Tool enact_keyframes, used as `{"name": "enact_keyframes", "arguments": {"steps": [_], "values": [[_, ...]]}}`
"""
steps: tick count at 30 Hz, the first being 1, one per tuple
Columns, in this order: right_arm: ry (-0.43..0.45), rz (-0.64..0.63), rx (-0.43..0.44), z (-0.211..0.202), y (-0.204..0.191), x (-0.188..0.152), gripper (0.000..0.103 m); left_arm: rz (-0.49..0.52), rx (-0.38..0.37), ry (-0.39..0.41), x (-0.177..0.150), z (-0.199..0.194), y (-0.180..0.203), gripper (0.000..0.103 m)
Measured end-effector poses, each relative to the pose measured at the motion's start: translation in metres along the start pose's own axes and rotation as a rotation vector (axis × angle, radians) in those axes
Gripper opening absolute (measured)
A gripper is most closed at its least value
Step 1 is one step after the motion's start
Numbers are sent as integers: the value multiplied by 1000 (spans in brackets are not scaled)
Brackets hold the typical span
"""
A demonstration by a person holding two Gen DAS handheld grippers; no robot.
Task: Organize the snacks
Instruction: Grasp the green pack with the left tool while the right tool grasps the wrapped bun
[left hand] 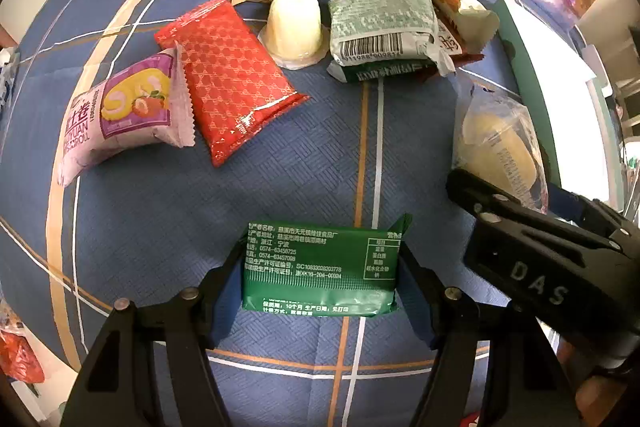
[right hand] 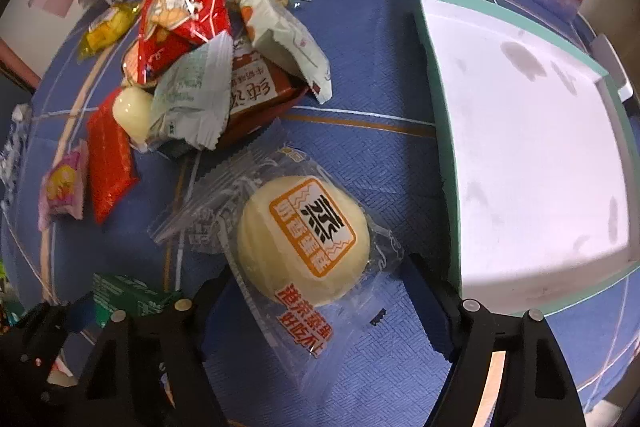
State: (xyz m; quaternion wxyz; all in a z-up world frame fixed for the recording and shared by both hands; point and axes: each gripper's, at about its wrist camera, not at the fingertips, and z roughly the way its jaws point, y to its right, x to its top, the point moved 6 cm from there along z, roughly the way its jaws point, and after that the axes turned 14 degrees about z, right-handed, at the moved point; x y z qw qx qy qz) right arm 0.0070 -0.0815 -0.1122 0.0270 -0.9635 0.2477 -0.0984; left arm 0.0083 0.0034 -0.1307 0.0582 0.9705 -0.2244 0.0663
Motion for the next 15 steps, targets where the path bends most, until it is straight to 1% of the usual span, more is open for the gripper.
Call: {"name": "enact_keyframes", "arguments": {"steps": [4,8,9,10,11,15], "values": [[5,10,14,0,3,2,76,-9,-1,6,-4,-7,-3,70],[10,29,34,-10,9,-1,72,-24,6,8,-8,-8,-9,69],[10,37,42,-11,11,-1,71,-29,11,8,-10,-11,-11,69],[44,51,84,-14,10,2,70,-33,15,8,-11,-12,-13,69],[45,56,91,-19,12,8,69,-37,18,8,-12,-12,-14,69],[51,74,112,-23,16,12,67,-52,31,14,-17,-19,-23,69]]}}
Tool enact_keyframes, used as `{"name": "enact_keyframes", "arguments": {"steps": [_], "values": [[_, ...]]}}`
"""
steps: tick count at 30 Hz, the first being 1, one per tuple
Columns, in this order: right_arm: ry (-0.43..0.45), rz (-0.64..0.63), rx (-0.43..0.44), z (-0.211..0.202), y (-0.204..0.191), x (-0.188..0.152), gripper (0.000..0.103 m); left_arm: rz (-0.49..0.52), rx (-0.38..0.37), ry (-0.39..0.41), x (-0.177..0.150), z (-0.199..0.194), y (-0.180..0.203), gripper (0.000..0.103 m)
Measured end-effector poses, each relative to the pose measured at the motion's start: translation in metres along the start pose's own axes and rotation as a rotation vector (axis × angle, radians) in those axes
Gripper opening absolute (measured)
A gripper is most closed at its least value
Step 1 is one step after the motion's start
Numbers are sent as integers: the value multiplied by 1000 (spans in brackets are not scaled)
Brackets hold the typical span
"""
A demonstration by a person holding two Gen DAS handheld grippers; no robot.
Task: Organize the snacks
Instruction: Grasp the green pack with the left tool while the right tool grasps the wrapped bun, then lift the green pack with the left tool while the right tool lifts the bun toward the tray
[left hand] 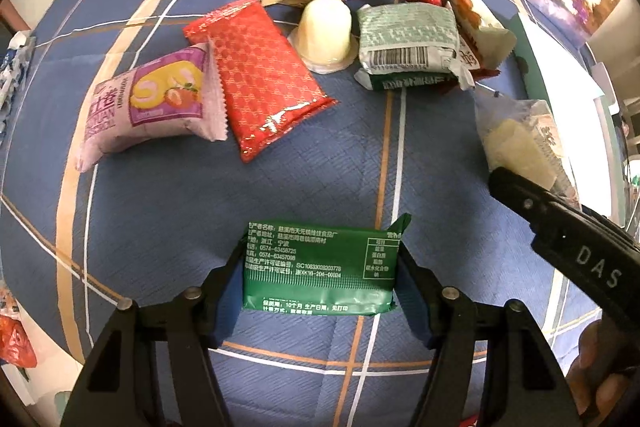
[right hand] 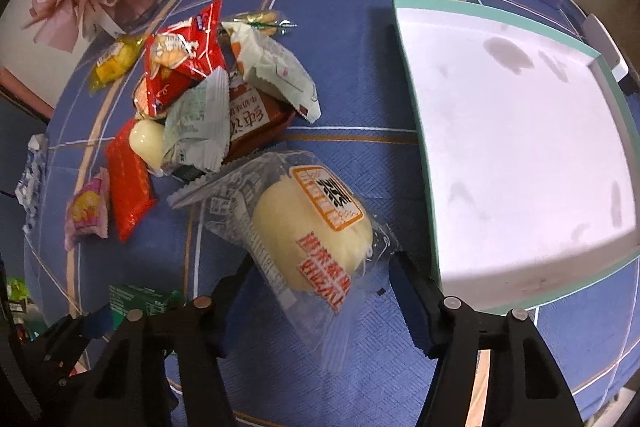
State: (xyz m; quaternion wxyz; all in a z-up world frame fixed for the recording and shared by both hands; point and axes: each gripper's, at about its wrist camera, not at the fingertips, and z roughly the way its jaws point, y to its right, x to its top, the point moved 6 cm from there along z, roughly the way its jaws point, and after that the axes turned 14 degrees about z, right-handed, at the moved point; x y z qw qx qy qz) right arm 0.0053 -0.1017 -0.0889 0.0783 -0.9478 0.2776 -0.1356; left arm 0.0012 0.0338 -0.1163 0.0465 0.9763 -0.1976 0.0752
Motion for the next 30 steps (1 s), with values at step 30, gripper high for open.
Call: {"name": "enact_keyframes", "arguments": {"steps": [30], "values": [[13,65,123,-33,19,8,61,-170,20,90,50,-104,-11,69]]}}
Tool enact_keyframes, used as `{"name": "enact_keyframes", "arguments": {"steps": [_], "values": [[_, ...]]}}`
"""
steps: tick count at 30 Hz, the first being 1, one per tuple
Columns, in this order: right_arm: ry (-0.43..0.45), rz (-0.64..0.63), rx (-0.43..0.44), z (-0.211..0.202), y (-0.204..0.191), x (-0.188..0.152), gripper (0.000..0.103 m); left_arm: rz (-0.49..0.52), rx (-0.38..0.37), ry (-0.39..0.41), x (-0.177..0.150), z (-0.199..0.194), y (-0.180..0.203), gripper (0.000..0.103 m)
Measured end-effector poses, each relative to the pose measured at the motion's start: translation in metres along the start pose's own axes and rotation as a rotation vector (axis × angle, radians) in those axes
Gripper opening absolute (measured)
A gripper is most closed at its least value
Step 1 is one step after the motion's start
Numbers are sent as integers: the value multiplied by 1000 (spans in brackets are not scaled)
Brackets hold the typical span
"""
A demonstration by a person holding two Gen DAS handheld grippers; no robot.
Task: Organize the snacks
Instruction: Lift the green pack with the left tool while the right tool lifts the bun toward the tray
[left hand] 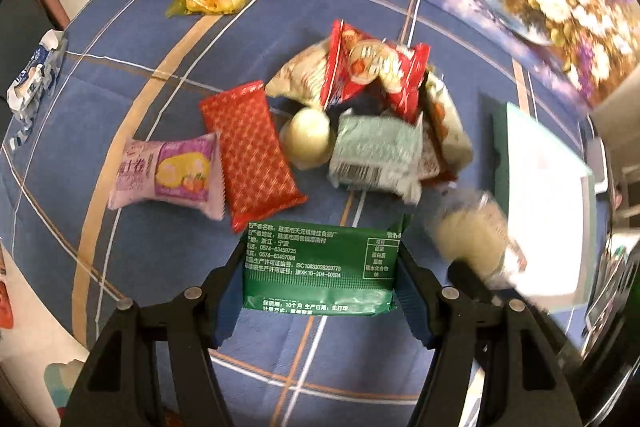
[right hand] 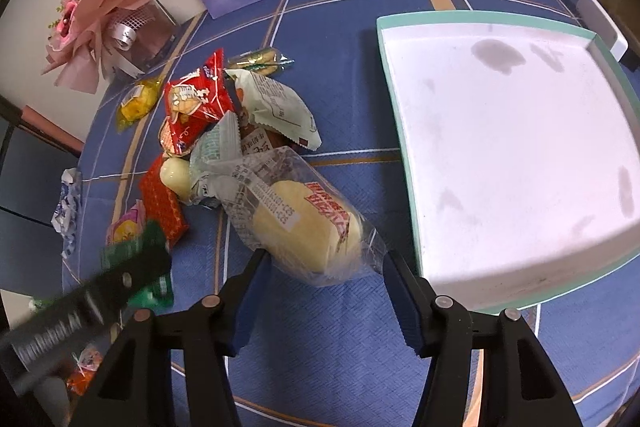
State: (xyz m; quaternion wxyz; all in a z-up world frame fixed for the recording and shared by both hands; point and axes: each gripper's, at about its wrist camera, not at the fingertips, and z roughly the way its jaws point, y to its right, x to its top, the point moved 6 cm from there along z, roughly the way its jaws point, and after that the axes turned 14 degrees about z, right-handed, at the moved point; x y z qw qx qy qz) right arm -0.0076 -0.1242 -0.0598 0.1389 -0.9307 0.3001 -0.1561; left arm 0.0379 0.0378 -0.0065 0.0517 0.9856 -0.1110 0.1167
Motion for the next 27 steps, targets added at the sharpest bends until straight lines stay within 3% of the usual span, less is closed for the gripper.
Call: {"name": "enact_keyframes", "arguments": {"steps": [8,12,17,24,27], "values": [[34,12,18,-11,0,5,59,-61,-9,52,28,-7,1,69],[57,7,35,-19,-2,8,57,-74,-18,75,26,0,-1,69],[41,-21,-9,-7,-4,7,57,-83,-50,38,24,28,-2,69],[62,-79,-25,-2,-14,10,58,-108,-77,23,20,34,-9,69],[76,-104,-28,0,-21,16,69,-121,-104,14,19,37,-12,69]]}}
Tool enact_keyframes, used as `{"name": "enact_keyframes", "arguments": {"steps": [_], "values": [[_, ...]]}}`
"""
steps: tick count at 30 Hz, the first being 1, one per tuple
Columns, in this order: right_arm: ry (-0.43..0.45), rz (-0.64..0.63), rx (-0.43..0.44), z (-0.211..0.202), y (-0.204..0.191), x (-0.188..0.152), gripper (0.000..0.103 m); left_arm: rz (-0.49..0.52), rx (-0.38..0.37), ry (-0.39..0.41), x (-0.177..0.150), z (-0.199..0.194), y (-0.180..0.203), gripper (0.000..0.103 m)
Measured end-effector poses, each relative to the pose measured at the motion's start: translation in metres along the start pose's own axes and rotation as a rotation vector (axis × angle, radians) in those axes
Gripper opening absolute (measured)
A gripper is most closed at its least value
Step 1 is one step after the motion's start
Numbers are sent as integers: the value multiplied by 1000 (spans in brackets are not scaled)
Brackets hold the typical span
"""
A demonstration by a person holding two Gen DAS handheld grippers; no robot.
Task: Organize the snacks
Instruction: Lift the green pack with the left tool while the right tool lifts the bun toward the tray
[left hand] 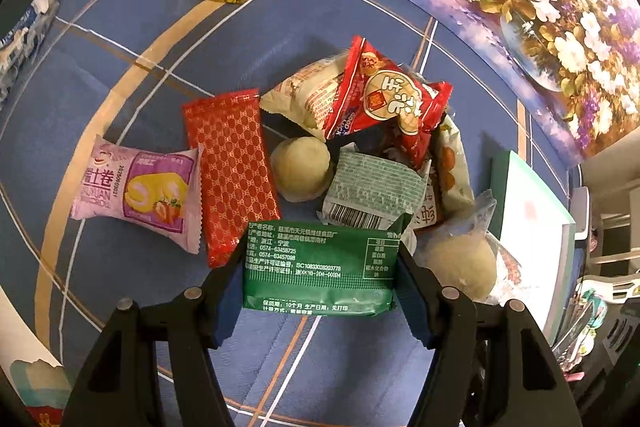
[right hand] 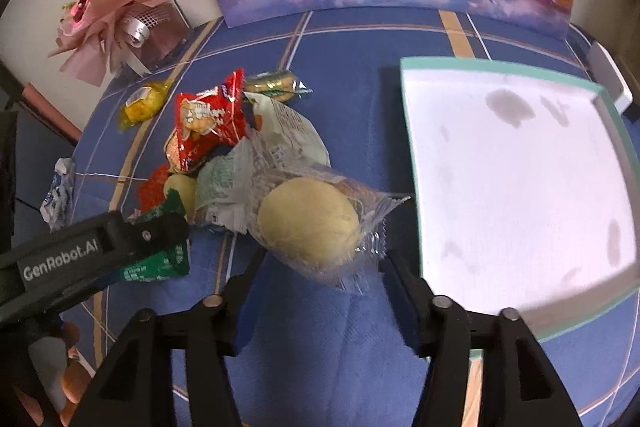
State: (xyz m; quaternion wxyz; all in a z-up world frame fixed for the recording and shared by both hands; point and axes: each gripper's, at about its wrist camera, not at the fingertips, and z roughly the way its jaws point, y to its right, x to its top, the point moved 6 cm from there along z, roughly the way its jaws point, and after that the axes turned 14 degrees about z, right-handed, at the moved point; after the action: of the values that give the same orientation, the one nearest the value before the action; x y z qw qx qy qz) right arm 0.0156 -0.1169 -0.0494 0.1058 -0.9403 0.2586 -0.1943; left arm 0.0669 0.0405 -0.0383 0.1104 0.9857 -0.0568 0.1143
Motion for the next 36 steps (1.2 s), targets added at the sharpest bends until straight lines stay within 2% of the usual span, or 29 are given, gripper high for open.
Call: {"name": "enact_keyframes", "arguments": {"steps": [7,12,15,26,28,29,30,31,33,36], "values": [[-25,10,11,16,-4,5,75,-13,-30,-1,3,2,-1,69],[-27,18,34,23,-7,8,88,-17,-48,-10,1,3,-2,69],[-25,23,47,23,-10,9,92,-20,-49,-11,1,4,-3,69],[-30,96,66,31,-7,15,93,-25,-44,-14,1,5,-5,69],[-31,100,60,31,-6,14,92,-26,-47,-16,1,6,-5,69],[-30,101,59,30,-6,14,88,-27,-48,-16,1,6,-4,69],[-28,102,54,29,-5,14,79,-27,-48,-16,1,6,-5,69],[-26,101,50,28,-5,14,77,-25,-46,-15,1,5,-5,69],[-30,105,59,24,-5,14,63,-22,-45,-12,1,4,-5,69],[-26,90,63,20,-8,14,63,-14,-45,-4,2,2,-3,69]]}}
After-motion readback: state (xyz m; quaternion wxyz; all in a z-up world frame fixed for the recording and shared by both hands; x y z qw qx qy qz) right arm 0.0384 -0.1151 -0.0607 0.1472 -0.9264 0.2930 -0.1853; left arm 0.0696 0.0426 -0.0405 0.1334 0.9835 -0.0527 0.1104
